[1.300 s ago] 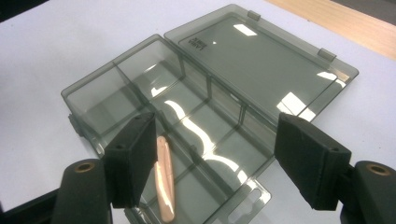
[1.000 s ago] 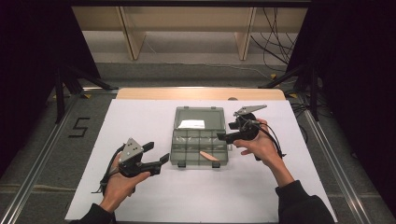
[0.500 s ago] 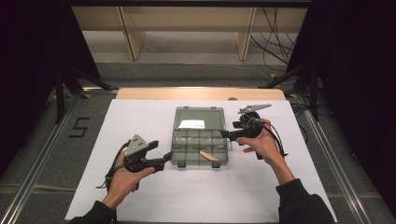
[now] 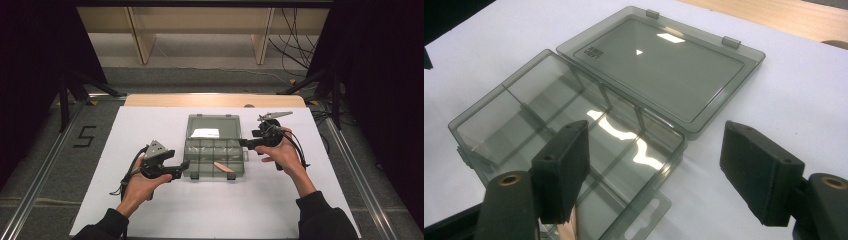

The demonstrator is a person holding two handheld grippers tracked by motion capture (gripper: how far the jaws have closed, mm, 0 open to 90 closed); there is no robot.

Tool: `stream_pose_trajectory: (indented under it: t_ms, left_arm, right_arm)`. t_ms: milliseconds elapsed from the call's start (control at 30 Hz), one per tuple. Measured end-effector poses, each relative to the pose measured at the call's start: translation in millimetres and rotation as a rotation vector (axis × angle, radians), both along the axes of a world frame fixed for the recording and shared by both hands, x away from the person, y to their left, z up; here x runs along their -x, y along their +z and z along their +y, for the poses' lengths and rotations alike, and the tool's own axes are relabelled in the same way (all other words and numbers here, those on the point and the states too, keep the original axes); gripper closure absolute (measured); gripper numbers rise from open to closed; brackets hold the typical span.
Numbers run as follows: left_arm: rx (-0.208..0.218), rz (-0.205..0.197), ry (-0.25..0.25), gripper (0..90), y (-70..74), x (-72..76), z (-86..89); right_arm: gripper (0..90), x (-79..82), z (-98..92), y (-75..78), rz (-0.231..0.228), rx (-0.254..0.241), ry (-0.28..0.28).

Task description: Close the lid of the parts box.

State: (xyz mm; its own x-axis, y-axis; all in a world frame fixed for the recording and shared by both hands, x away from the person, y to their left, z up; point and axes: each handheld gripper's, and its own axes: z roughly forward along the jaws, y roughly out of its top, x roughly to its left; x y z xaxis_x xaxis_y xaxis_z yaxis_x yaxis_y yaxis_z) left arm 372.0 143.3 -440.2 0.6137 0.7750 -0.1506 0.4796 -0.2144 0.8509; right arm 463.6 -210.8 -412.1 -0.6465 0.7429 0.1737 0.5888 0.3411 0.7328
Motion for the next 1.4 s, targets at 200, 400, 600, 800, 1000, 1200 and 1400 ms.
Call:
stream_pose_trajectory:
  t_ms: [200, 400, 600, 800, 1000, 1200, 1400]
  left_arm:
    - [-0.027, 0.024, 0.004, 29.5, -4.3, -7.4, -5.0]
    - [-0.075, 0.050, 0.006, 32.6, -8.2, -16.2, -8.2]
    - [-0.155, 0.124, -0.033, 36.9, -13.7, -23.9, -4.3]
    - [-0.163, 0.135, -0.024, 40.1, -15.4, -25.5, -5.6]
    - [-0.156, 0.153, -0.010, 43.5, -17.3, -28.3, -5.7]
    - [-0.160, 0.162, -0.011, 49.2, -15.5, -32.2, -3.1]
    - [-0.161, 0.176, 0.002, 55.0, -15.6, -33.3, -5.0]
  right_arm:
    - [28.5, -1.3, -2.6, -0.1, 0.010, -0.001, -0.009]
    - [28.4, -4.4, -5.5, -2.4, 0.027, 0.005, -0.015]
    - [28.4, -7.7, -6.1, -5.7, 0.031, -0.008, -0.042]
    - [28.4, -11.9, -7.3, -9.9, 0.037, -0.009, -0.060]
    - [28.4, -15.2, -7.9, -13.7, 0.038, -0.025, -0.083]
    - [28.4, -17.6, -9.7, -13.6, 0.054, 0.001, -0.078]
    - [28.5, -20.0, -8.9, -14.5, 0.046, 0.001, -0.079]
